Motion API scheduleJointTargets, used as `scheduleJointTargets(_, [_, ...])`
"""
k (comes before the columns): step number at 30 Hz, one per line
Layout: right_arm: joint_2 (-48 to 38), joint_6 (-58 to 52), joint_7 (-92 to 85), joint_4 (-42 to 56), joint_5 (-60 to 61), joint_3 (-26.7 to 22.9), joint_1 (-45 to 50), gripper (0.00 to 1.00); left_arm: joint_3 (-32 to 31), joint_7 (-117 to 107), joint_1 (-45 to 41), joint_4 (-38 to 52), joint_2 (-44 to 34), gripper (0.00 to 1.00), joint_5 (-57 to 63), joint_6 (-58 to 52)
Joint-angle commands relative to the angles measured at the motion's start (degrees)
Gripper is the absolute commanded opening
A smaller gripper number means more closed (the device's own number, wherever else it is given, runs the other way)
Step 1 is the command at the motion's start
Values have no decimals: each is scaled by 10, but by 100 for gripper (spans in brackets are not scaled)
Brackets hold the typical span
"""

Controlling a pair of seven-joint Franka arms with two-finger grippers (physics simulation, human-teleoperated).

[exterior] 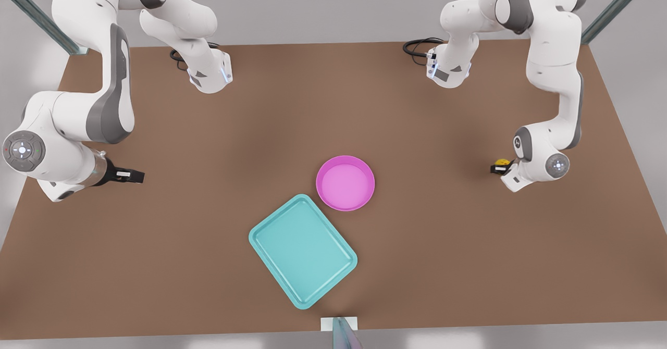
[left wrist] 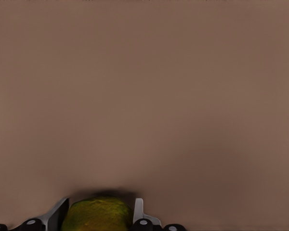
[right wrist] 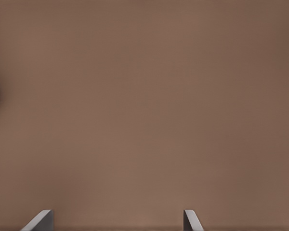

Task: Place the orange on the plate with the left arm and the plate on the tray with the right arm

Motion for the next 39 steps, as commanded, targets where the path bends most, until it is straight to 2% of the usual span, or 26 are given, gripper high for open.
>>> scheduleJointTargets(1, [0, 0, 0, 0, 0, 0, 0, 100, -4, -10, -5, 1, -18, 64, -3, -29])
scheduleJointTargets(2, [0, 0, 0, 0, 0, 0, 0, 100, -19, -19, -15, 6, -45, 64, -3, -52])
scheduleJointTargets(3, [0, 0, 0, 0, 0, 0, -2, 100, -22, -76, -58, 52, -47, 64, -3, -102])
scheduleJointTargets(5, [0, 0, 0, 0, 0, 0, -3, 100, -28, -170, -210, 221, -1, 64, -11, -237])
scheduleJointTargets(7, [5, 0, 0, 1, 1, 0, -2, 100, -55, -303, -289, 305, 47, 64, -76, -260])
scheduleJointTargets(9, [8, 2, 0, 1, 8, 0, -1, 100, -99, -430, -330, 372, 89, 64, -83, -260])
scheduleJointTargets(11, [8, 7, 0, 1, 9, 0, -1, 100, -151, -506, -337, 387, 116, 64, -83, -257])
scheduleJointTargets(15, [15, 12, 2, 0, 18, 0, 3, 100, -153, -551, -395, 394, 154, 65, -83, -251])
scheduleJointTargets(18, [19, 33, 2, -4, 22, 0, 8, 100, -153, -559, -403, 443, 198, 65, -78, -228])
scheduleJointTargets(23, [19, 63, 3, -22, 28, 0, 22, 100, -147, -550, -387, 468, 212, 65, -80, -195])
scheduleJointTargets(24, [19, 71, 3, -30, 34, 0, 24, 100, -147, -551, -387, 468, 212, 100, -82, -195])
scheduleJointTargets(26, [11, 79, 2, -55, 38, 0, 26, 100, -146, -558, -387, 468, 212, 100, -83, -195])
scheduleJointTargets(28, [7, 142, 4, -102, 48, 0, 48, 100, -144, -553, -387, 467, 203, 100, -74, -206])
scheduleJointTargets(29, [-2, 170, 3, -127, 68, 0, 61, 100, -102, -509, -386, 463, 161, 100, -75, -295])
scheduleJointTargets(30, [-22, 220, 7, -179, 70, 0, 76, 100, -28, -410, -386, 465, 97, 100, -79, -429])
scheduleJointTargets(31, [-22, 235, 7, -191, 84, 0, 92, 100, 52, -340, -386, 467, 39, 100, -79, -504])
scheduleJointTargets(33, [-11, 260, 9, -205, 107, 0, 145, 100, 188, -213, -386, 476, -21, 100, -79, -562])
scheduleJointTargets(34, [3, 275, 13, -207, 139, 0, 164, 100, 216, -194, -386, 489, -21, 100, -79, -582])
scheduleJointTargets(35, [8, 311, 14, -220, 145, -2, 193, 100, 225, -186, -385, 490, -16, 100, -79, -582])
scheduleJointTargets(36, [9, 367, 14, -258, 202, -3, 203, 100, 229, -186, -377, 490, -24, 100, -82, -584])
scheduleJointTargets(37, [10, 419, 14, -291, 222, -3, 207, 100, 85, -190, -257, 482, -56, 100, -65, -563])
scheduleJointTargets(38, [22, 439, 14, -300, 245, -2, 211, 100, -63, -195, -160, 444, -87, 100, 11, -509])
scheduleJointTargets(39, [26, 444, 14, -305, 253, -3, 219, 100, -66, -188, -153, 334, -152, 100, 8, -411])
